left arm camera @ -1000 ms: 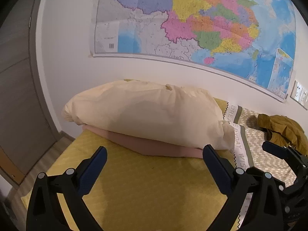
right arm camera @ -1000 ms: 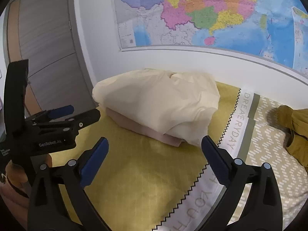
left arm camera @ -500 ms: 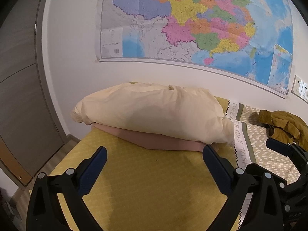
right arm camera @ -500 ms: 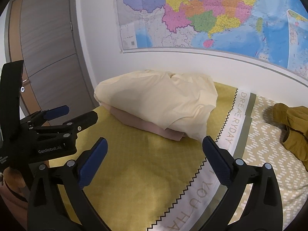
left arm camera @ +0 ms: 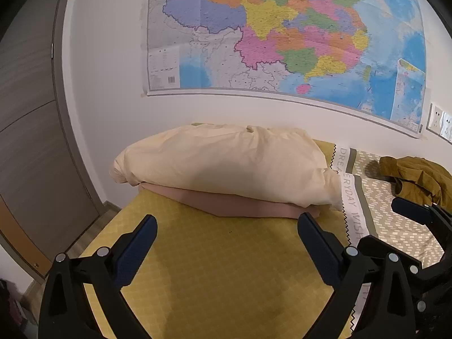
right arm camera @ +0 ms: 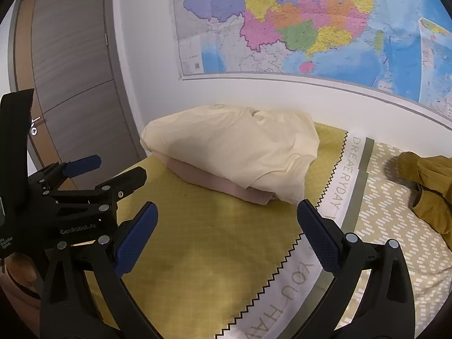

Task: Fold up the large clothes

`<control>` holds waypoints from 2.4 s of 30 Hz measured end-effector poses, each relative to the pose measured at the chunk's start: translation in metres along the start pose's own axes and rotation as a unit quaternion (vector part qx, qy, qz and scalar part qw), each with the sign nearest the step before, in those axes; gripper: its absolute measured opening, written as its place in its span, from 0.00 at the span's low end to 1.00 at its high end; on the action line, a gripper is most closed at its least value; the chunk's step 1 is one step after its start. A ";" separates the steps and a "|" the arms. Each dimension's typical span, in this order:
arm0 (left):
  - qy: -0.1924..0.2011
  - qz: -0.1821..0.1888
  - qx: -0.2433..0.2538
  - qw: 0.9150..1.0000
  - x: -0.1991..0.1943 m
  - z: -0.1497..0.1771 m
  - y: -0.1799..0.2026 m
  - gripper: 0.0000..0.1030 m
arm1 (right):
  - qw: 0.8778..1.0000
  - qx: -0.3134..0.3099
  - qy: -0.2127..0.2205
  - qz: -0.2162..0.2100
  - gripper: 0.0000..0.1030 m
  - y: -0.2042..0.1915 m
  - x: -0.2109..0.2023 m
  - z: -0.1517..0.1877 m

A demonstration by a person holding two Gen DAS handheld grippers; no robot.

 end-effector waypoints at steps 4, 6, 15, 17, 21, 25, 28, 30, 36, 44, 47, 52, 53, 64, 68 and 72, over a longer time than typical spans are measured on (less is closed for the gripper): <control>0.001 -0.001 -0.006 1.000 -0.001 0.001 -0.002 0.93 | 1.000 0.004 0.000 -0.001 0.94 0.001 -0.002 0.000; 0.000 0.001 -0.008 1.000 -0.001 0.001 -0.002 0.93 | 1.000 0.004 0.001 -0.001 0.94 0.000 -0.003 0.001; 0.002 0.000 -0.004 1.000 -0.003 0.003 -0.002 0.93 | 1.000 0.004 0.001 -0.003 0.94 -0.002 -0.005 0.001; 0.002 0.002 -0.005 1.000 -0.003 0.003 -0.002 0.93 | 1.000 0.004 0.001 -0.002 0.94 -0.003 -0.006 0.002; 0.002 0.001 -0.005 1.000 -0.003 0.005 -0.002 0.93 | 1.000 0.003 0.000 -0.003 0.94 -0.003 -0.005 0.002; 0.000 0.000 -0.005 1.000 -0.003 0.005 -0.002 0.93 | 1.000 0.004 -0.001 -0.005 0.94 -0.005 -0.005 0.002; -0.001 0.000 -0.005 1.000 -0.004 0.005 -0.003 0.93 | 1.000 0.004 -0.002 -0.005 0.94 -0.006 -0.005 0.002; -0.001 -0.001 -0.006 1.000 -0.004 0.005 -0.004 0.93 | 1.000 0.004 -0.001 -0.006 0.94 -0.006 -0.005 0.002; 0.002 0.000 -0.006 1.000 -0.004 0.005 -0.005 0.93 | 1.000 0.006 -0.004 -0.007 0.94 -0.007 -0.003 0.003; 0.002 0.001 -0.006 1.000 -0.004 0.006 -0.004 0.93 | 1.000 0.009 -0.009 -0.009 0.94 -0.008 -0.001 0.003; 0.002 0.000 -0.005 1.000 -0.005 0.006 -0.003 0.93 | 1.000 0.009 -0.008 -0.009 0.94 -0.008 -0.001 0.003; 0.002 0.001 -0.005 1.000 -0.005 0.006 -0.003 0.93 | 1.000 0.012 -0.008 -0.010 0.94 -0.008 -0.002 0.003; 0.001 0.001 -0.004 1.000 -0.005 0.006 -0.003 0.93 | 1.000 0.012 -0.009 -0.010 0.94 -0.007 -0.002 0.003; -0.001 0.000 -0.003 1.000 -0.005 0.006 -0.002 0.93 | 1.000 0.014 -0.012 -0.007 0.94 -0.007 -0.001 0.003; -0.001 0.000 -0.002 1.000 -0.004 0.005 -0.003 0.93 | 1.000 0.015 -0.012 -0.007 0.94 -0.008 -0.001 0.003; -0.002 0.001 -0.003 1.000 -0.004 0.005 -0.003 0.93 | 1.000 0.015 -0.013 -0.006 0.94 -0.007 -0.001 0.003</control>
Point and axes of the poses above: each gripper's, at about its wrist camera, not at the fingertips, and x roughly the way its jaws point, y to its right, z to its underside, the point moved 1 cm from there along x, roughly the way its jaws point, and after that the axes turned 2 degrees about y, right-handed, at the moved point
